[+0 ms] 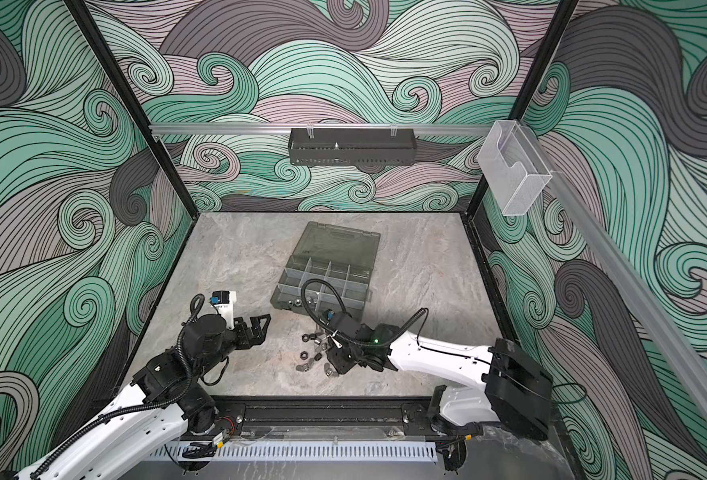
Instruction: Sort the screws and nuts into containers
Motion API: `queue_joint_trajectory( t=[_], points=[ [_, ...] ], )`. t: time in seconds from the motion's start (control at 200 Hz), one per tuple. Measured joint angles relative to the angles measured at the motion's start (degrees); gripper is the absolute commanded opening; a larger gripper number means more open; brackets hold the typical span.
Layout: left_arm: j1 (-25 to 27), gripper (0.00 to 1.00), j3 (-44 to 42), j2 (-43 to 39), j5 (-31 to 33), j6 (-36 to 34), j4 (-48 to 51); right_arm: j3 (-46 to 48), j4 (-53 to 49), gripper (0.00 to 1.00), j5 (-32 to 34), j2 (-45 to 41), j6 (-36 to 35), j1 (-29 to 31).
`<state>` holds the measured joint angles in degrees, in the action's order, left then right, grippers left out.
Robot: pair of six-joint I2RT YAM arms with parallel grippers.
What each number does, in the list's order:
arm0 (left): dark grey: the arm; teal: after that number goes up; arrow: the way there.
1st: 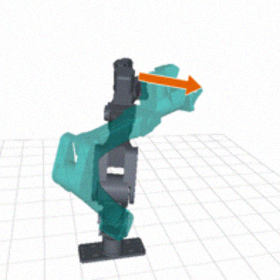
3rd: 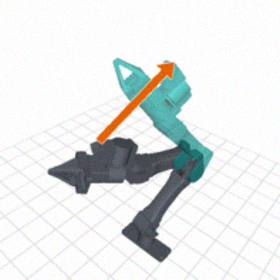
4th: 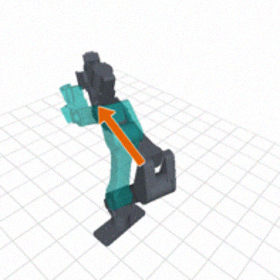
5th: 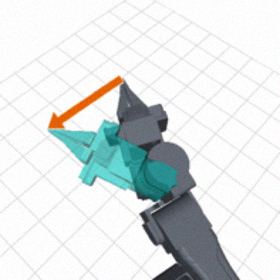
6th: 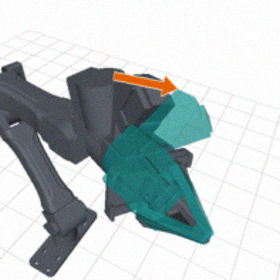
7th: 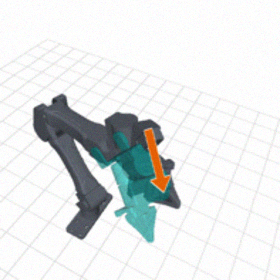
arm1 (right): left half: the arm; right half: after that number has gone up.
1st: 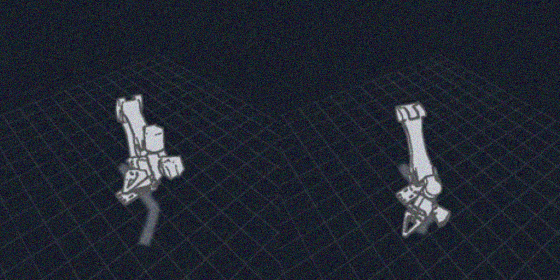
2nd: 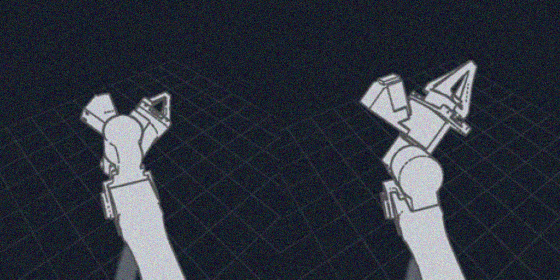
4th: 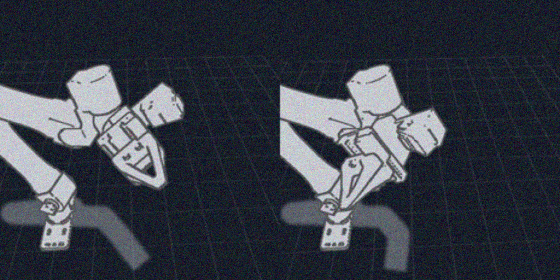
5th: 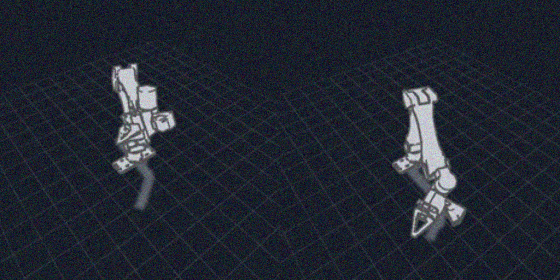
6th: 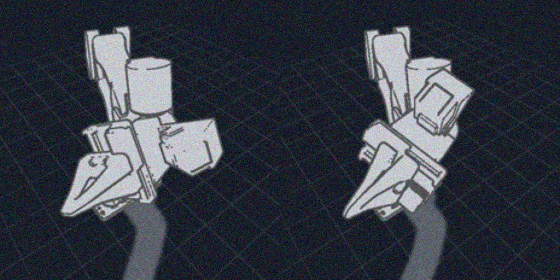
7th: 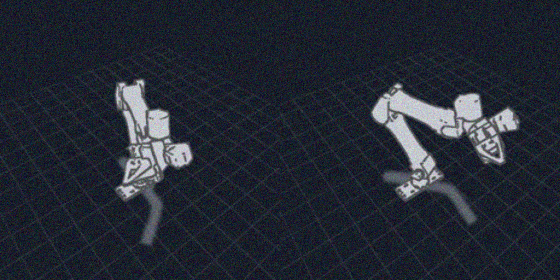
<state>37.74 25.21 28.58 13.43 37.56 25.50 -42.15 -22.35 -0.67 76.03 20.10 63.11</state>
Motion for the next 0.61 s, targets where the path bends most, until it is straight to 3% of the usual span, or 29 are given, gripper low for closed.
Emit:
queue_joint_trajectory(
  t=[0.605],
  points=[
    [0.00, 0.96, -0.35, -1.51, 0.96, 1.77, 1.95, -1.86, 1.09, 0.40, 0.81, 11.06, -0.83, 6.43]
  ],
)
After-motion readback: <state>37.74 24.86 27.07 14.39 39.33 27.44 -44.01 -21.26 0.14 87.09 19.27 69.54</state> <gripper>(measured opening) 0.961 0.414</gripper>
